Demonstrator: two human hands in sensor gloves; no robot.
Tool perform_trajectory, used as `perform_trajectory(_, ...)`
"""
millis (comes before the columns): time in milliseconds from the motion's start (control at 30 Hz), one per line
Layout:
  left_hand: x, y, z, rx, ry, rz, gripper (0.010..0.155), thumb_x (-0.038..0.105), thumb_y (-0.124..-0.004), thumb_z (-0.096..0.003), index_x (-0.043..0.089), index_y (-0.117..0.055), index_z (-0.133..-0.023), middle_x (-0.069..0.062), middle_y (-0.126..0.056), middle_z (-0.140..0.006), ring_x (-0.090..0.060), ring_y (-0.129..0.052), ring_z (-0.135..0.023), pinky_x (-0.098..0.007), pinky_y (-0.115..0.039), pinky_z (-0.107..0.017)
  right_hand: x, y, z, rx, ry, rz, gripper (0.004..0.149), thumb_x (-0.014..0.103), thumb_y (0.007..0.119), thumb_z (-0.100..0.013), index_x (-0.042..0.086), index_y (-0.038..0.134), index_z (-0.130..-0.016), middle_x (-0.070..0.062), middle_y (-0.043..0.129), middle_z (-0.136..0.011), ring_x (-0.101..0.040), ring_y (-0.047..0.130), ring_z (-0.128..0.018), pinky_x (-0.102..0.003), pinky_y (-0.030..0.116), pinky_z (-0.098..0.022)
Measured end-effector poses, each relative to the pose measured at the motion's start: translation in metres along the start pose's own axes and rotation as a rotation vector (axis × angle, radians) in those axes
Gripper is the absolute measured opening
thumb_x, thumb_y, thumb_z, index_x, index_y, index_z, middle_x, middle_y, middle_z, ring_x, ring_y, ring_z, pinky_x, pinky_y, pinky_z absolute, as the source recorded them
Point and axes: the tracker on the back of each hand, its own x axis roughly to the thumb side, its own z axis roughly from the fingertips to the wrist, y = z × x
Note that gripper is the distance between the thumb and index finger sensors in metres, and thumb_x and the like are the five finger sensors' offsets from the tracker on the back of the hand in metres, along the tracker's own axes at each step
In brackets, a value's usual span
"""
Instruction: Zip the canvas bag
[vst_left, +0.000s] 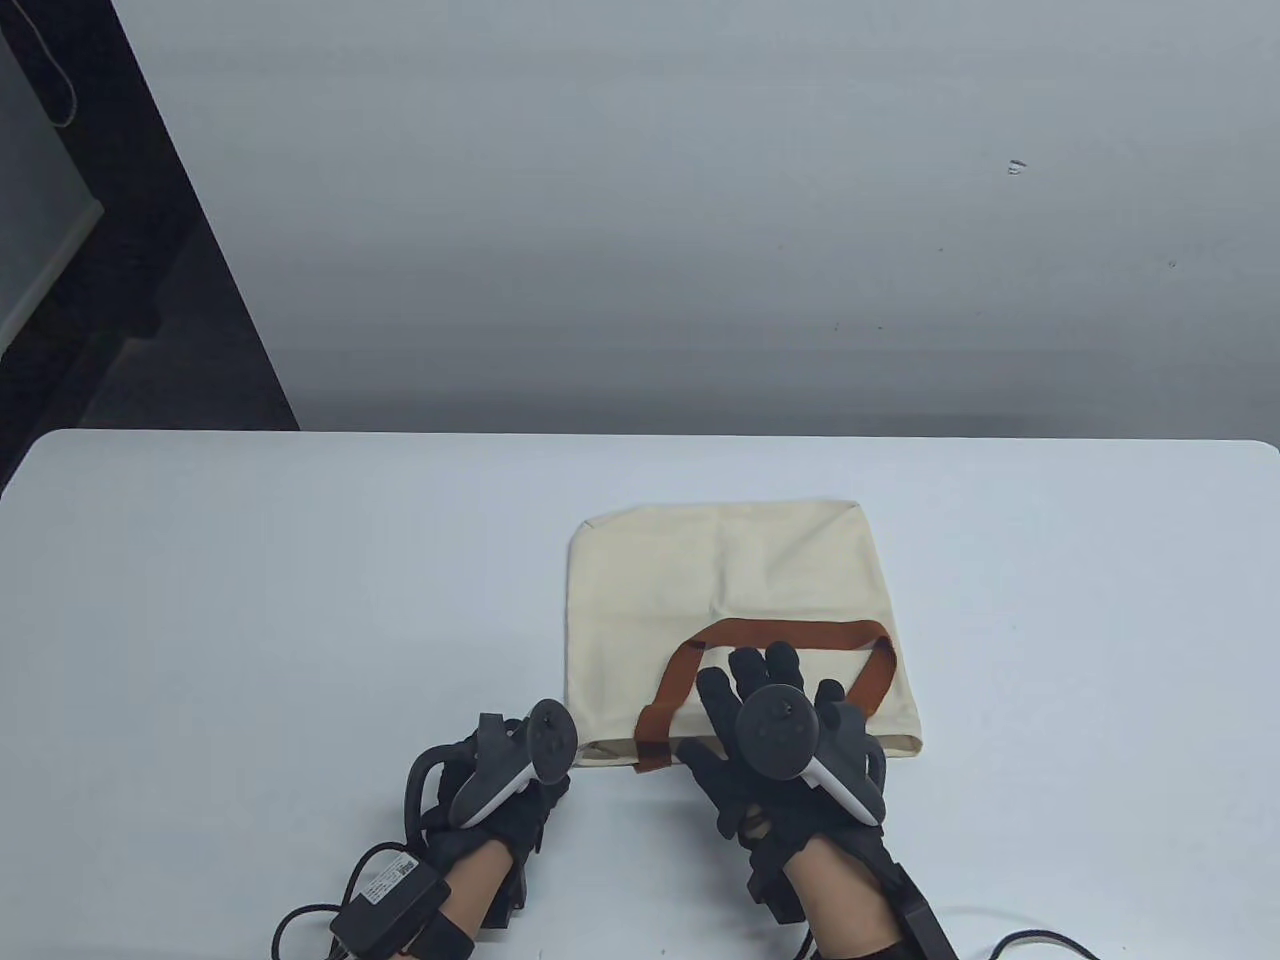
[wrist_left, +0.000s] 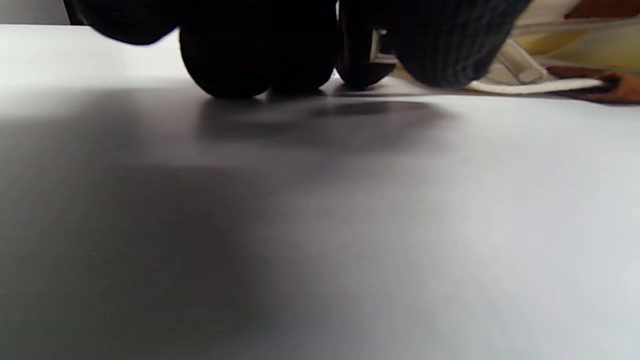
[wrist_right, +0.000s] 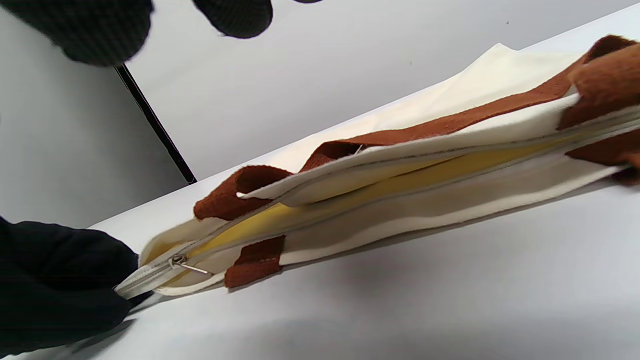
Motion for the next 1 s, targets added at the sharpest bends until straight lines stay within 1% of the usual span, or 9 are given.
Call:
perform_trajectory(133,0.001,0.0,0.0,0.003,-0.04,0.009,0.04,0.047,-0.076,-0.0353,0.037,-0.085,-0.073,0.004,-0.093,-0.07,-0.02,-0.095,-0.05,-0.044,-0.079,-0.041,0.001,0.001,0.0,0.007,-0.003,0.005,0.072,0.059,0.066,-0.039,0.034,0.037,-0.1,0.0,0.017,-0.109,-0.025,0.002,-0.103,-0.065,0.005,-0.066)
perform_trajectory(333,-0.002,0.014,0.004,0.002,-0.085,0.162,0.038,0.047,-0.073,-0.0359,0.035,-0.085,-0.069,0.004,-0.095,-0.064,-0.019,-0.096,-0.042,-0.044,-0.08,-0.036,0.009,-0.003,0.004,-0.03,-0.056,0.009,0.071,0.058,0.068,-0.039,0.031,0.042,-0.1,-0.002,0.033,-0.109,-0.029,0.015,-0.105,-0.066,0.011,-0.067)
perform_trajectory(400,-0.003,0.021,0.008,0.021,-0.103,0.219,0.038,0.047,-0.073,-0.036,0.035,-0.085,-0.069,0.004,-0.095,-0.063,-0.019,-0.096,-0.04,-0.043,-0.08,-0.035,0.019,-0.004,0.008,-0.068,-0.114,0.017,0.067,0.056,0.07,-0.039,0.028,0.05,-0.097,-0.004,0.047,-0.105,-0.033,0.034,-0.104,-0.067,0.021,-0.068)
perform_trajectory(467,-0.003,0.024,0.01,0.024,-0.113,0.245,0.038,0.047,-0.073,-0.036,0.035,-0.085,-0.069,0.004,-0.095,-0.061,-0.018,-0.096,-0.04,-0.043,-0.08,-0.035,0.03,-0.004,0.011,-0.09,-0.158,0.032,0.064,0.054,0.072,-0.039,0.026,0.057,-0.094,-0.005,0.061,-0.098,-0.034,0.059,-0.095,-0.064,0.04,-0.067)
perform_trajectory(533,-0.002,0.028,0.012,0.026,-0.13,0.282,0.038,0.047,-0.073,-0.036,0.035,-0.085,-0.069,0.004,-0.095,-0.061,-0.018,-0.096,-0.039,-0.043,-0.08,-0.035,0.044,0.001,0.014,-0.084,-0.219,0.028,0.058,0.051,0.073,-0.039,0.024,0.064,-0.09,-0.007,0.076,-0.087,-0.033,0.079,-0.077,-0.056,0.061,-0.057)
perform_trajectory(600,-0.001,0.03,0.015,0.033,-0.143,0.304,0.037,0.047,-0.073,-0.0361,0.035,-0.085,-0.069,0.004,-0.095,-0.061,-0.018,-0.096,-0.04,-0.043,-0.08,-0.035,0.054,0.008,0.015,-0.074,-0.243,0.036,0.054,0.048,0.075,-0.039,0.022,0.069,-0.086,-0.007,0.082,-0.078,-0.032,0.087,-0.062,-0.053,0.068,-0.047)
perform_trajectory(733,0.004,0.035,0.02,0.033,-0.179,0.33,0.037,0.047,-0.073,-0.036,0.036,-0.085,-0.069,0.004,-0.095,-0.061,-0.018,-0.096,-0.04,-0.043,-0.08,-0.035,0.058,0.034,0.005,0.002,-0.173,0.109,0.053,0.045,0.075,-0.039,0.021,0.069,-0.086,-0.006,0.084,-0.073,-0.027,0.09,-0.052,-0.05,0.071,-0.041)
perform_trajectory(900,0.008,0.037,0.024,0.009,-0.223,0.387,0.037,0.047,-0.073,-0.0358,0.038,-0.085,-0.07,0.005,-0.096,-0.058,-0.017,-0.096,-0.037,-0.043,-0.08,-0.034,0.042,0.038,-0.005,-0.024,-0.003,0.087,0.054,0.041,0.076,-0.041,0.02,0.064,-0.089,-0.009,0.082,-0.073,-0.029,0.087,-0.051,-0.051,0.068,-0.041)
perform_trajectory(1000,0.011,0.036,0.023,-0.036,-0.247,0.417,0.037,0.047,-0.073,-0.0358,0.039,-0.085,-0.07,0.006,-0.096,-0.056,-0.017,-0.095,-0.037,-0.043,-0.08,-0.033,0.032,0.044,-0.01,0.022,0.043,0.047,0.054,0.042,0.076,-0.041,0.021,0.063,-0.089,-0.008,0.082,-0.071,-0.028,0.086,-0.05,-0.051,0.068,-0.041)
